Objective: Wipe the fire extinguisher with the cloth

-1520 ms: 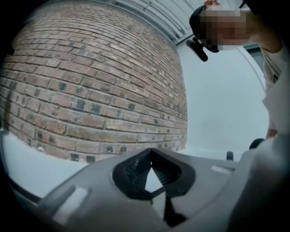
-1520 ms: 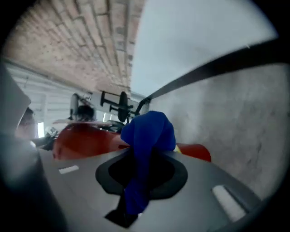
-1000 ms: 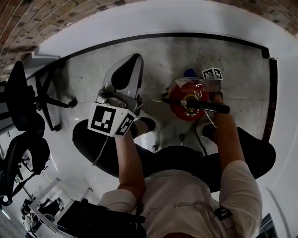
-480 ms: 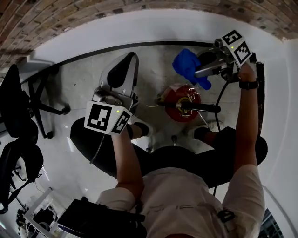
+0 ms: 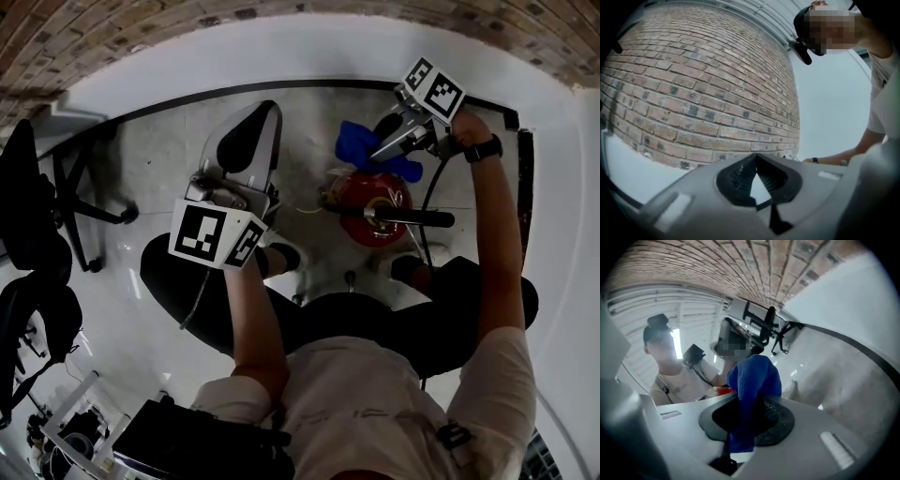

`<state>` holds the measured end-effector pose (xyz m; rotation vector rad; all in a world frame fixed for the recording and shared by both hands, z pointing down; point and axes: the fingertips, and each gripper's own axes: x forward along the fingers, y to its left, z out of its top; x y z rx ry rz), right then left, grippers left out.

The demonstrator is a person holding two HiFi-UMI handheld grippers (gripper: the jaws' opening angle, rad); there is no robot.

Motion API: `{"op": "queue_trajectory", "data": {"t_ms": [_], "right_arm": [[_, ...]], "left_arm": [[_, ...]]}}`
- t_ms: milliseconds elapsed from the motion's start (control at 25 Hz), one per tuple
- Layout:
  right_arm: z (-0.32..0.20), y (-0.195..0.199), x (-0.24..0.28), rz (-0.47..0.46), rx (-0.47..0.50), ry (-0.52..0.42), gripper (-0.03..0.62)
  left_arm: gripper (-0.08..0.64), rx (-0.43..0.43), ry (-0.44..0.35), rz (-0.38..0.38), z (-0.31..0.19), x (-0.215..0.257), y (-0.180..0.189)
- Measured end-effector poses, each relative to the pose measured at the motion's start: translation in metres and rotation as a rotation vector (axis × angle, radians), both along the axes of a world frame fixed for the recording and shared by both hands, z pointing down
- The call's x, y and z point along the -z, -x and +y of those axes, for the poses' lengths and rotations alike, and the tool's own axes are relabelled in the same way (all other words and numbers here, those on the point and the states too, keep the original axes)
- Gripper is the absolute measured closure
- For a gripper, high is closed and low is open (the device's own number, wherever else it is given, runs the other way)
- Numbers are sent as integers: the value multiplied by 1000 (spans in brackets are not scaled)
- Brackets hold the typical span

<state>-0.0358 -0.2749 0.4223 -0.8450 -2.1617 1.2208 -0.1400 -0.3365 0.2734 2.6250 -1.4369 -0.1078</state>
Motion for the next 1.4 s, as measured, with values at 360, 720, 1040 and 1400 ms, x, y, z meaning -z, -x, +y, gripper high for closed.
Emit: {"op": "queue_trajectory", "data": {"t_ms": [360, 720, 1040, 1400], "right_arm": [[13, 7, -237, 380, 23, 48, 520], [12, -12, -398, 664, -79, -206, 521], [-35, 25, -191, 199, -37, -139, 520], [42, 28, 53, -170, 625, -61, 518]], "left_arm": [[557, 25, 40, -16, -5, -22, 10], [557, 36, 71, -39, -7, -36, 16], [557, 56, 54, -26, -13, -30, 23], [557, 130, -14, -19, -14, -4, 47]]}}
